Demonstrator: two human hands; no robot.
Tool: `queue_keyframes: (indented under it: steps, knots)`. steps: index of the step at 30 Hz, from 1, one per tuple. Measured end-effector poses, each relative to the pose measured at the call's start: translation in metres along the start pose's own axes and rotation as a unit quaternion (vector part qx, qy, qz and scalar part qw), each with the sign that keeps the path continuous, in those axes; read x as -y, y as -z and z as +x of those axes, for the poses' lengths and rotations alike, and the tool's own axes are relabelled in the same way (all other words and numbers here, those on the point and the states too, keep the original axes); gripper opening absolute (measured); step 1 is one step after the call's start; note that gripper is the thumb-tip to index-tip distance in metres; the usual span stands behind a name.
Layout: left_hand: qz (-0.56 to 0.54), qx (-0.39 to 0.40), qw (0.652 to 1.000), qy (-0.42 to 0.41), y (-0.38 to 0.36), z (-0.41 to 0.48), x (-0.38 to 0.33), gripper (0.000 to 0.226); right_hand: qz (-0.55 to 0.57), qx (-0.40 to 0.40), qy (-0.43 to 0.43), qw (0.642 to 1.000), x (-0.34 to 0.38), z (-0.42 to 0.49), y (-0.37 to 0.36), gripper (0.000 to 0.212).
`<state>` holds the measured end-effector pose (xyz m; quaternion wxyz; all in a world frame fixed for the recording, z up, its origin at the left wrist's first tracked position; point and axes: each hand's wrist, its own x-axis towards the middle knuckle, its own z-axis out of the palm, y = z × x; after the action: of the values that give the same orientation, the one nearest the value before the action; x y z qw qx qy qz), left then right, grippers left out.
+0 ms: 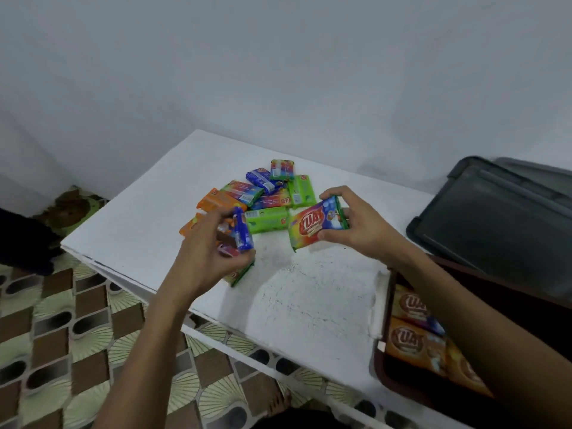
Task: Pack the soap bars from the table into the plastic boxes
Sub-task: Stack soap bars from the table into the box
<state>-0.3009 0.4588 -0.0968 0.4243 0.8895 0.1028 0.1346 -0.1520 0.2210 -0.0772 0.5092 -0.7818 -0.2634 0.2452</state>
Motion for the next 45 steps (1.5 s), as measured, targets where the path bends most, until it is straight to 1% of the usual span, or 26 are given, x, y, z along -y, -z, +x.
queue_keyframes:
  steps: [3,6,9,12,16,20,22,25,30,32,34,37,38,40,45]
  knots:
    - [-0.112,-0.010,0.993,0.021,-0.018,0.004,-0.013,0.062,0.020,-0.034,0.005,0.999,0.001,-0.032,0.019,0.056]
    - [-0.211,-0.009,0.977,0.033,-0.040,0.007,-0.029,0.059,0.033,-0.075,0.005,0.997,-0.001,-0.066,0.038,0.055]
    - [-0.279,0.009,0.959,0.037,-0.062,0.011,-0.048,0.057,0.058,-0.110,-0.005,0.992,-0.008,-0.102,0.057,0.054]
    - [-0.333,0.043,0.941,0.049,-0.084,0.015,-0.064,0.058,0.091,-0.131,-0.014,0.987,-0.017,-0.135,0.073,0.052]
    - [-0.371,0.073,0.924,0.051,-0.114,0.016,-0.083,0.056,0.123,-0.166,-0.040,0.978,-0.024,-0.177,0.087,0.050]
    - [-0.403,0.092,0.908,0.069,-0.143,0.016,-0.099,0.057,0.127,-0.176,-0.082,0.973,-0.038,-0.207,0.097,0.050]
    - [-0.427,0.097,0.895,0.086,-0.154,0.017,-0.107,0.060,0.121,-0.170,-0.113,0.971,-0.047,-0.213,0.101,0.052]
    - [-0.444,0.107,0.884,0.102,-0.170,0.015,-0.115,0.063,0.123,-0.138,-0.143,0.972,-0.060,-0.214,0.100,0.056]
    - [-0.438,0.122,0.884,0.109,-0.186,0.012,-0.116,0.060,0.132,-0.124,-0.173,0.968,-0.083,-0.198,0.086,0.054]
    - [-0.426,0.125,0.889,0.111,-0.189,0.011,-0.114,0.059,0.114,-0.125,-0.177,0.970,-0.092,-0.191,0.082,0.053]
    - [-0.420,0.126,0.891,0.115,-0.191,0.010,-0.112,0.056,0.064,-0.124,-0.183,0.973,-0.100,-0.185,0.077,0.051]
    - [-0.419,0.126,0.891,0.119,-0.191,0.011,-0.109,0.056,-0.094,-0.108,-0.193,0.971,-0.111,-0.181,0.071,0.046]
    - [-0.416,0.127,0.893,0.119,-0.191,0.011,-0.110,0.057,-0.134,-0.103,-0.195,0.966,-0.113,-0.180,0.070,0.044]
    - [-0.411,0.130,0.894,0.119,-0.191,0.012,-0.110,0.059,-0.180,-0.098,-0.196,0.959,-0.115,-0.178,0.070,0.043]
    - [-0.403,0.135,0.897,0.120,-0.191,0.012,-0.109,0.063,-0.264,-0.085,-0.142,0.950,-0.112,-0.173,0.067,0.041]
